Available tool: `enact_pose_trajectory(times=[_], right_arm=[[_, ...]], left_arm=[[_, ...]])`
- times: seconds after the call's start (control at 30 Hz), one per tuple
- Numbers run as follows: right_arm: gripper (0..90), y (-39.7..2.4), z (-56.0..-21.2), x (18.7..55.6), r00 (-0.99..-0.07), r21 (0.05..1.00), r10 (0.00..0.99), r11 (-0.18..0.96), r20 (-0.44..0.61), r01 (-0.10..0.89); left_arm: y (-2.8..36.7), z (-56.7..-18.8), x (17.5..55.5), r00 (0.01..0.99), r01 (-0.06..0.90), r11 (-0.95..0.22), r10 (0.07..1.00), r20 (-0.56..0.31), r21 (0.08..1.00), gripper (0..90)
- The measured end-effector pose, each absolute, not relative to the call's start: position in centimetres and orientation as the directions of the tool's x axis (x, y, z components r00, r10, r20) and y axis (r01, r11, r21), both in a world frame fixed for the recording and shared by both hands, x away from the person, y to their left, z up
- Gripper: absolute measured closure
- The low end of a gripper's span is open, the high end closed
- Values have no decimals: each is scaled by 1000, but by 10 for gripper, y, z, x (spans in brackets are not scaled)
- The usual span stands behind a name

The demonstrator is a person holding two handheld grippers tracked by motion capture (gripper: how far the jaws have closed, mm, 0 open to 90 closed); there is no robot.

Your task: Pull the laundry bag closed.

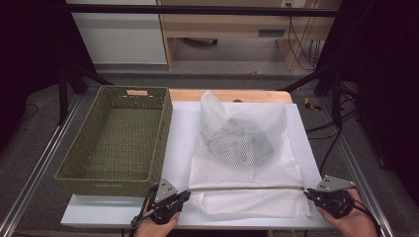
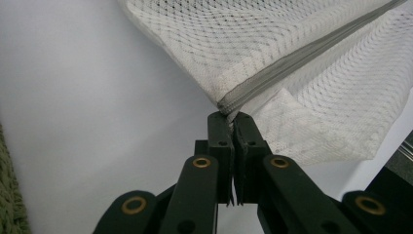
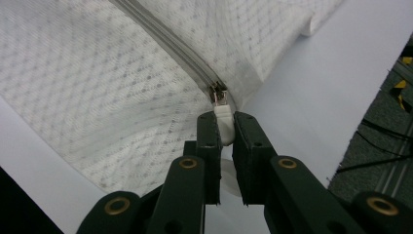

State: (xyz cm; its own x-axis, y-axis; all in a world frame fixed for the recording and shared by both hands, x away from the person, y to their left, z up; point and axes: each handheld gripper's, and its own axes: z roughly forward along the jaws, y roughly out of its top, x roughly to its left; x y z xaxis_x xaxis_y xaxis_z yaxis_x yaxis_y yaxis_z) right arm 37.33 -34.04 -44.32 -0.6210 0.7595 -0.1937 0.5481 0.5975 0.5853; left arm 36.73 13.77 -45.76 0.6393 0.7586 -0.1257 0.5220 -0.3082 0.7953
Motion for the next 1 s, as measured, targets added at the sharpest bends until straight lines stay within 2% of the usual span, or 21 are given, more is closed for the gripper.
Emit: enact_pose_trajectory(times=[0.57, 1.0], right_arm=[[818, -340, -439, 368, -609, 585, 762, 603, -220, 542], [816, -334, -451, 363, -627, 565, 750, 617, -211, 548]], left_arm=[[137, -459, 364, 655, 524, -334, 746, -121, 783, 874], [139, -470, 367, 657, 558, -385, 747, -107, 735, 866]])
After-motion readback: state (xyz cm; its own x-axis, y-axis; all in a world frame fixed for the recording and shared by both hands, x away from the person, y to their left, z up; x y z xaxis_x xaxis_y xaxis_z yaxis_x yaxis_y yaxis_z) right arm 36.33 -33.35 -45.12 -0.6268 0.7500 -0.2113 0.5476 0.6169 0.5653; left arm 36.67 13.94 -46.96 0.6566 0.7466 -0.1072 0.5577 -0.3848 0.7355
